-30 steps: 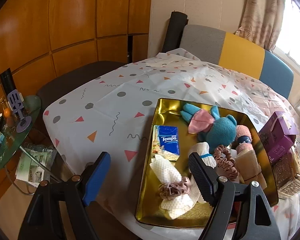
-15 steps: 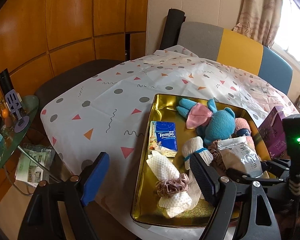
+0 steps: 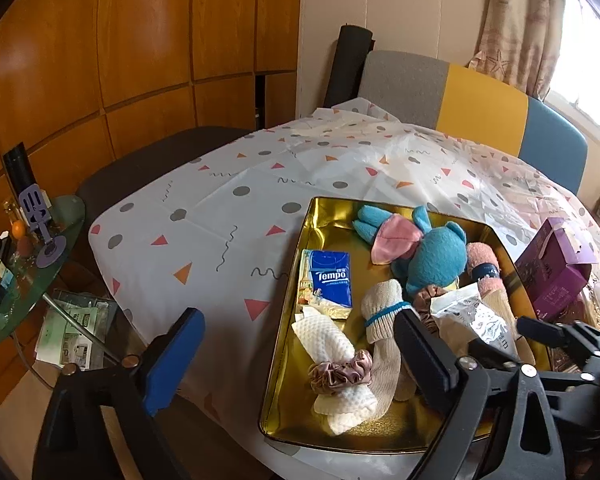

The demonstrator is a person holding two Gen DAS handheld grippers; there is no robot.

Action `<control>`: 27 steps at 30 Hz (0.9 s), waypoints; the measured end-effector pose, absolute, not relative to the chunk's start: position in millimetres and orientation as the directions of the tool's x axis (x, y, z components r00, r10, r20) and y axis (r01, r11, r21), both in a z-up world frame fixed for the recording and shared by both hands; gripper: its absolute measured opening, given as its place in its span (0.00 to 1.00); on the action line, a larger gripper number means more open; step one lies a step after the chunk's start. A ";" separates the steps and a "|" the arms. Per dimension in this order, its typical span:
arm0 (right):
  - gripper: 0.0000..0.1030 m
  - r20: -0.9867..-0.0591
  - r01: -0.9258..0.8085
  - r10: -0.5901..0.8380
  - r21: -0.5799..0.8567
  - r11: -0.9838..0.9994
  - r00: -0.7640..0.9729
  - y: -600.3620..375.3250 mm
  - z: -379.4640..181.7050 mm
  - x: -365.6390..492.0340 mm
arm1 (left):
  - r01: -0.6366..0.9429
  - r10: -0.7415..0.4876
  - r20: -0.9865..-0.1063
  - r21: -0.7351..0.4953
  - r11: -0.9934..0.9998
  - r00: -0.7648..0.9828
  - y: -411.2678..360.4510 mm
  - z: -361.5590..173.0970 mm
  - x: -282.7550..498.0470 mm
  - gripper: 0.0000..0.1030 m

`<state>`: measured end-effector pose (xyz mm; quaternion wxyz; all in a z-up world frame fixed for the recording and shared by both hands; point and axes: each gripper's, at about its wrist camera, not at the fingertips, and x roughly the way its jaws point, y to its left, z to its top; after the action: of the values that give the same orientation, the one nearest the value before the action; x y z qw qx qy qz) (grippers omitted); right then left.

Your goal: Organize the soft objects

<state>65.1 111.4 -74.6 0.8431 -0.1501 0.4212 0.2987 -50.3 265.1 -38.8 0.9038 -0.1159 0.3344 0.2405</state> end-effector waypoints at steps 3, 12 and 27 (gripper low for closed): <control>0.69 -0.768 -0.613 0.406 0.022 0.790 0.495 100.3 -61.9 59.1 | -0.513 0.367 -0.647 -0.044 0.857 0.669 260.7 -33.7 -52.2 0.97; 0.69 -0.664 -0.448 0.337 0.003 0.894 0.667 60.6 -30.0 36.7 | -0.498 0.370 -0.595 -0.059 0.865 0.713 236.1 -16.0 -62.3 1.00; 0.69 -0.661 -0.369 0.278 0.002 0.929 0.697 34.5 -31.4 32.8 | -0.495 0.407 -0.569 -0.002 0.869 0.715 207.3 -12.5 -63.1 1.00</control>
<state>32.8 34.5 -31.4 0.9188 -0.0656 0.3472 0.1760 -63.1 207.3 -12.5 0.9228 -0.0772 0.2877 0.2444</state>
